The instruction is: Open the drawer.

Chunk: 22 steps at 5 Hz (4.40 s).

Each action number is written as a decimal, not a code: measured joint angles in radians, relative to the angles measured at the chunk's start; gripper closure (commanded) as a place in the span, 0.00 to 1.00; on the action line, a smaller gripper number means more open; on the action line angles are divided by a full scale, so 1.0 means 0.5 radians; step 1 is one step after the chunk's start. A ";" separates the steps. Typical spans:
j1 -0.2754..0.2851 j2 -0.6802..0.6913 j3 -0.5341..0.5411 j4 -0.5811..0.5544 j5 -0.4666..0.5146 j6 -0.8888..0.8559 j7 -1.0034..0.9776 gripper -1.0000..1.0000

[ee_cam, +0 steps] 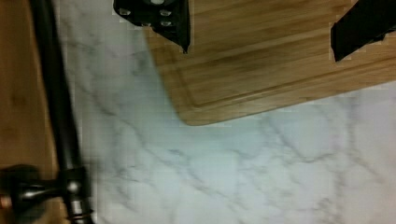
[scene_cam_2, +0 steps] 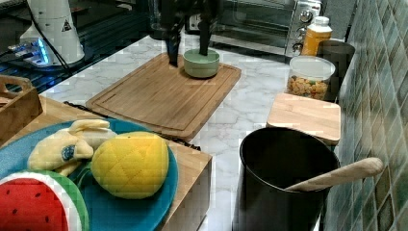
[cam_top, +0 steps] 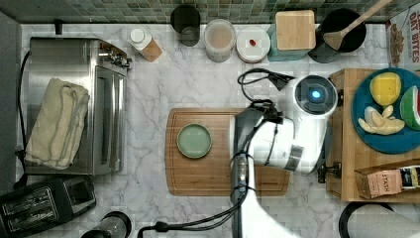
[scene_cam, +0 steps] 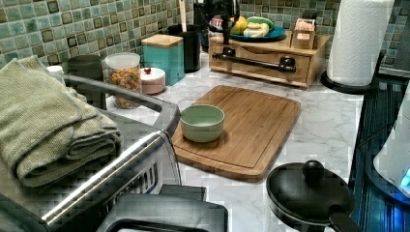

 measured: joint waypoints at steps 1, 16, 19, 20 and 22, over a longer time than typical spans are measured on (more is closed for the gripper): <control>-0.087 0.036 -0.042 -0.027 -0.060 0.042 -0.184 0.00; -0.236 0.251 -0.236 -0.301 -0.215 0.968 -0.413 0.00; -0.244 0.426 -0.202 -0.285 -0.039 1.052 -0.413 0.00; -0.235 0.427 -0.207 -0.270 -0.068 0.958 -0.413 0.00; -0.292 0.388 -0.117 -0.258 0.163 0.839 -0.468 0.00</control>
